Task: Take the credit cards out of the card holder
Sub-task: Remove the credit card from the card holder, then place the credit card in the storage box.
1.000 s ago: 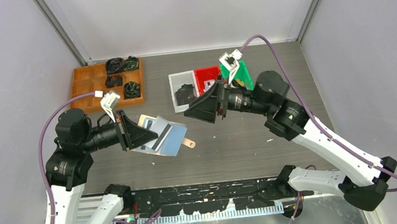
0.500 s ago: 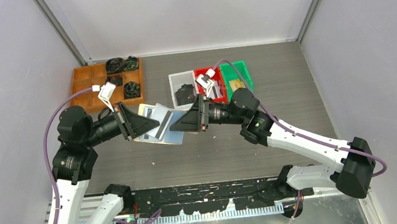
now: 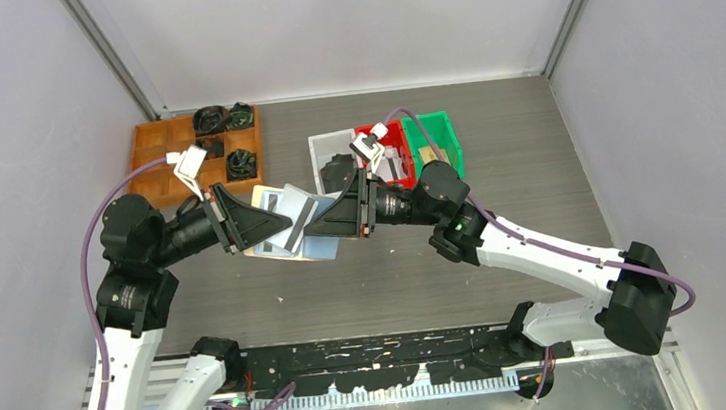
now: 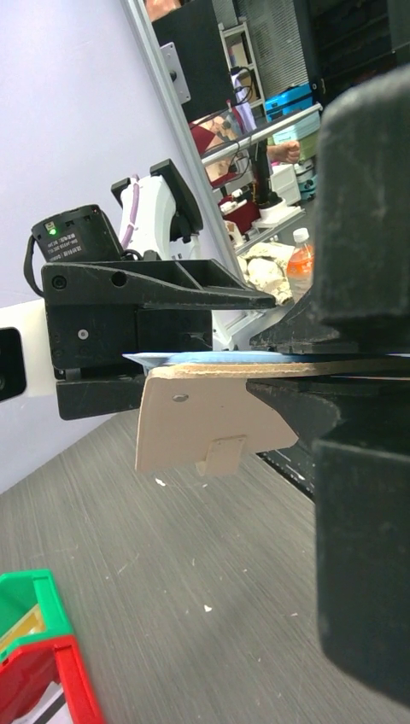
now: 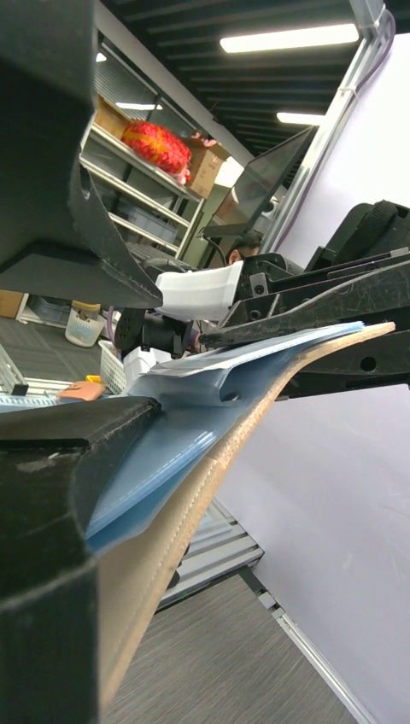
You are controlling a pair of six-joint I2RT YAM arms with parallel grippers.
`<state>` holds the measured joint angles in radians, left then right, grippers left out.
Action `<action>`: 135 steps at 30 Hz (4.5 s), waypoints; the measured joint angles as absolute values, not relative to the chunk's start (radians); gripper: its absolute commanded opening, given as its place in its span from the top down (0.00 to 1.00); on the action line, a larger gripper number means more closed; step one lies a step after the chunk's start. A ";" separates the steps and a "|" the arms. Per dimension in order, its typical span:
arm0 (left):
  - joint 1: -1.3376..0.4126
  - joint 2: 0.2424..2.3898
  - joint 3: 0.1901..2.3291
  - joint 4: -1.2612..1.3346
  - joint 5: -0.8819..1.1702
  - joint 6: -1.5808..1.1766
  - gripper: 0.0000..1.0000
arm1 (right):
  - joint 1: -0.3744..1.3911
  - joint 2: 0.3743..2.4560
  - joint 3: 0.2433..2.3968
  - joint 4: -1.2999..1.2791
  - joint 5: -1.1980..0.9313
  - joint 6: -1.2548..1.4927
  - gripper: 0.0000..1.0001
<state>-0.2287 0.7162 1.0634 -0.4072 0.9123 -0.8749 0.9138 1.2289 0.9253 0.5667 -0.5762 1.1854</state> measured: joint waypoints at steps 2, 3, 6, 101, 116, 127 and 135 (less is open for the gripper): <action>-0.229 0.717 1.063 -0.397 0.921 -0.887 1.00 | 0.914 1.230 0.925 0.575 -0.578 1.188 0.52; -0.229 0.717 1.063 -0.393 0.925 -0.891 1.00 | 0.914 1.230 0.925 0.578 -0.579 1.189 0.53; -0.229 0.718 1.063 -0.385 0.936 -0.905 1.00 | 0.915 1.230 0.925 0.589 -0.577 1.191 0.69; -0.229 0.729 1.323 -0.843 0.924 -0.319 1.00 | 0.314 2.091 1.859 -0.835 -0.333 0.270 0.99; -0.229 0.729 1.314 -0.820 0.974 -0.356 1.00 | 0.355 2.233 2.003 -0.909 -0.313 0.205 0.60; -0.229 0.724 1.312 -0.820 1.000 -0.364 1.00 | 0.391 2.127 1.998 -0.917 -0.205 0.192 0.03; -0.229 0.700 1.311 -0.820 1.037 -0.368 1.00 | 0.488 1.541 1.601 -0.499 -0.416 0.419 0.01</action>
